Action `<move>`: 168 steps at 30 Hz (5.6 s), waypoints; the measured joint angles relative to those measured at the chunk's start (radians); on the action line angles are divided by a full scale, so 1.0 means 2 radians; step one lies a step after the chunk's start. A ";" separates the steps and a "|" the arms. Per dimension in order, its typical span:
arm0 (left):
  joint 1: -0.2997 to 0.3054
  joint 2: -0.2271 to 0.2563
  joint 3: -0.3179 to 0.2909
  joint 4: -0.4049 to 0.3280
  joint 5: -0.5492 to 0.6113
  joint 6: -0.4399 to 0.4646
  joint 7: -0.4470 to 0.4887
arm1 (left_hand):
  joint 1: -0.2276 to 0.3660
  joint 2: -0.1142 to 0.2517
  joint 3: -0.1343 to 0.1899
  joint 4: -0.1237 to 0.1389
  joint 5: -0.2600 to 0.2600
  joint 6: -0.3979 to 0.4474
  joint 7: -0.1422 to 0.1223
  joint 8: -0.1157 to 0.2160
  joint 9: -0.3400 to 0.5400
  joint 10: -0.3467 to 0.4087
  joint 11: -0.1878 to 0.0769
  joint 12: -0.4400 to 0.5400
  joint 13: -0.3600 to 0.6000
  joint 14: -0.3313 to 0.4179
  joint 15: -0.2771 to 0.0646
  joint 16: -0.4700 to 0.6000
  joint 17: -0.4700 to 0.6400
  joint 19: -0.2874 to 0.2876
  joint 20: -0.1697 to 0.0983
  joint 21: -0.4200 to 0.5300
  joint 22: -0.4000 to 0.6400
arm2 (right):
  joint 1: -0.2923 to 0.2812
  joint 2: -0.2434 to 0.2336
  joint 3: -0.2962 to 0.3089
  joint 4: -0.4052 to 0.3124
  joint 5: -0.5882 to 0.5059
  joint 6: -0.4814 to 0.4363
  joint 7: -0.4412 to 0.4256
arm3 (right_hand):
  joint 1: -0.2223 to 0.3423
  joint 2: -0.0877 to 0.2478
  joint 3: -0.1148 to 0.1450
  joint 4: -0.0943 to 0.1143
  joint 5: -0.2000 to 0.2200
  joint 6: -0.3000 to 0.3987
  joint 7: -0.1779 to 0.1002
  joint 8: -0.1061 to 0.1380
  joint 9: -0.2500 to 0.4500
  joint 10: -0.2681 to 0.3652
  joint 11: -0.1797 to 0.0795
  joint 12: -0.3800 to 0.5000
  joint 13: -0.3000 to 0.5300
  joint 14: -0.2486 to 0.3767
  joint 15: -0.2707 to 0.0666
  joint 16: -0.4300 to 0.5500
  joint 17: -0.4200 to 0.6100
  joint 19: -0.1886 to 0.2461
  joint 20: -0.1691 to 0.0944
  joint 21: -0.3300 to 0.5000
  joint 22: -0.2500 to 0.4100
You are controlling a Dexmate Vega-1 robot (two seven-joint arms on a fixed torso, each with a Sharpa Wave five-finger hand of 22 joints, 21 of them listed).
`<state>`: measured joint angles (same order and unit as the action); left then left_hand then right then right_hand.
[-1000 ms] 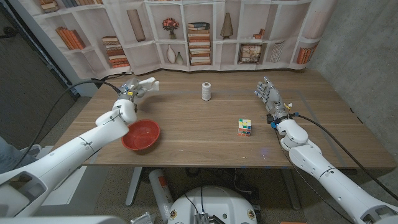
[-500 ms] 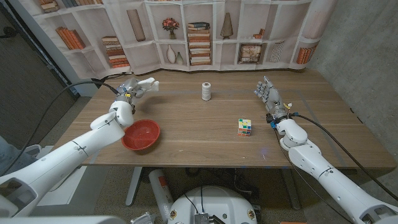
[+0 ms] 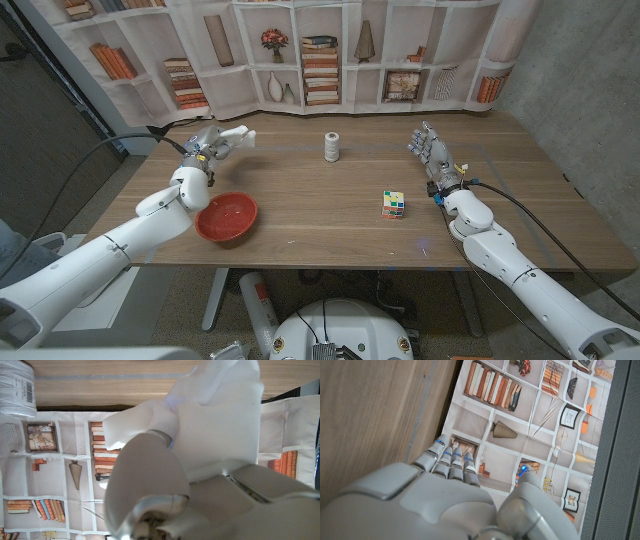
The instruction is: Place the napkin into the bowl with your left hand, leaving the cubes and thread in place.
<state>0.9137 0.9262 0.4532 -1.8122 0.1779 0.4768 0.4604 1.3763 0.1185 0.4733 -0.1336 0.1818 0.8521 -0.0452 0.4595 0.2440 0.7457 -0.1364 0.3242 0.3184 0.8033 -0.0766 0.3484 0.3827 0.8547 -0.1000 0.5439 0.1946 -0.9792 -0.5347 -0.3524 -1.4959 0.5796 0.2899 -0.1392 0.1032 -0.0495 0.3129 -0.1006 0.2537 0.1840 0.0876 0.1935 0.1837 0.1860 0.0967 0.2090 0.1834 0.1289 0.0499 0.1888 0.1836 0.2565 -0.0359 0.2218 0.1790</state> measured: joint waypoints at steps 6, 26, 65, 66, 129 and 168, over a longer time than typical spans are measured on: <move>0.016 0.009 -0.012 -0.005 0.002 -0.020 0.003 | -0.001 -0.001 -0.002 0.002 0.000 0.000 0.000 0.000 -0.001 0.000 0.000 -0.004 0.001 0.000 0.000 0.000 0.000 -0.002 -0.002 0.000 0.000 | 0.000 -0.002 -0.001 -0.006 -0.003 -0.004 -0.003 | 0.000 0.000 -0.001 0.001 0.000 0.000 0.000 0.000 0.000 0.000 0.000 0.000 0.000 0.000 0.000 0.000 0.000 0.000 0.000 0.000 0.000; 0.048 0.021 -0.038 -0.003 0.004 -0.071 0.010 | -0.005 -0.001 -0.004 0.000 0.000 0.001 -0.001 0.004 -0.002 0.000 0.000 -0.004 0.005 0.004 -0.005 -0.004 0.005 -0.006 -0.002 0.008 0.000 | -0.001 -0.002 -0.004 -0.013 -0.007 -0.010 -0.009 | 0.000 0.000 -0.002 0.002 0.000 0.000 0.000 0.000 0.000 0.000 0.000 0.000 0.000 0.000 0.000 0.000 0.000 0.000 0.000 -0.002 0.000; 0.129 0.033 -0.105 -0.015 0.009 -0.143 0.043 | -0.009 -0.005 -0.010 -0.002 0.000 0.006 -0.006 0.008 -0.006 0.007 -0.007 -0.011 0.014 0.011 -0.008 -0.008 0.016 -0.011 -0.002 0.022 -0.002 | -0.001 -0.001 -0.003 -0.017 -0.012 -0.011 -0.014 | -0.003 0.003 -0.004 0.000 0.000 0.000 0.000 0.000 0.000 0.000 0.000 0.000 0.000 0.002 0.002 0.000 0.000 0.006 0.001 -0.004 0.000; 0.129 0.033 -0.105 -0.015 0.009 -0.144 0.043 | -0.009 -0.005 -0.010 -0.002 0.000 0.006 -0.006 0.008 -0.006 0.007 -0.007 -0.011 0.014 0.011 -0.008 -0.008 0.016 -0.011 -0.002 0.022 -0.002 | -0.001 -0.001 -0.003 -0.017 -0.012 -0.011 -0.014 | -0.003 0.003 -0.004 0.000 0.000 0.000 0.000 0.000 0.000 0.000 0.000 0.000 0.000 0.002 0.002 0.000 0.000 0.006 0.001 -0.004 0.000; 0.260 0.041 -0.187 -0.117 0.063 -0.139 0.017 | -0.013 -0.005 -0.017 0.000 0.000 0.009 -0.009 0.012 -0.009 0.013 -0.007 -0.020 0.025 0.016 -0.013 -0.013 0.026 -0.014 0.000 0.043 -0.004 | -0.012 -0.002 0.002 -0.018 -0.003 0.004 -0.005 | 0.000 0.005 -0.007 0.000 0.000 0.000 0.000 0.000 0.000 0.000 0.000 0.000 0.000 0.002 0.002 0.000 0.000 0.006 0.001 -0.006 0.000; 0.328 -0.005 -0.238 -0.153 0.115 -0.163 -0.007 | -0.016 -0.008 -0.019 -0.002 0.000 0.009 -0.009 0.012 -0.009 0.015 -0.009 -0.024 0.030 0.020 -0.014 -0.019 0.030 -0.017 0.003 0.050 -0.005 | -0.003 0.002 0.002 -0.004 0.000 0.007 0.002 | 0.000 0.005 -0.008 -0.001 0.000 0.003 0.003 0.000 0.000 0.000 0.000 0.000 0.000 0.002 0.002 0.000 0.000 0.006 0.001 -0.008 0.000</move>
<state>1.5691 0.9162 -0.0223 -2.1176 0.4088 0.1505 0.4461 1.3447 0.1028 0.4355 -0.1366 0.1818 0.8698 -0.0628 0.4828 0.2260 0.7765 -0.1552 0.2767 0.3784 0.8435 -0.1039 0.3110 0.4436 0.8204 -0.0949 0.6447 0.1854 -0.9845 -0.5299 -0.3492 -1.5034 0.5795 0.3048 -0.1349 0.1033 -0.0391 0.2963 -0.1034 0.2537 0.1894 0.0930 0.1935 0.1837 0.1857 0.0968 0.2090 0.1834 0.1324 0.0535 0.1888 0.1835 0.2688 -0.0339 0.2067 0.1789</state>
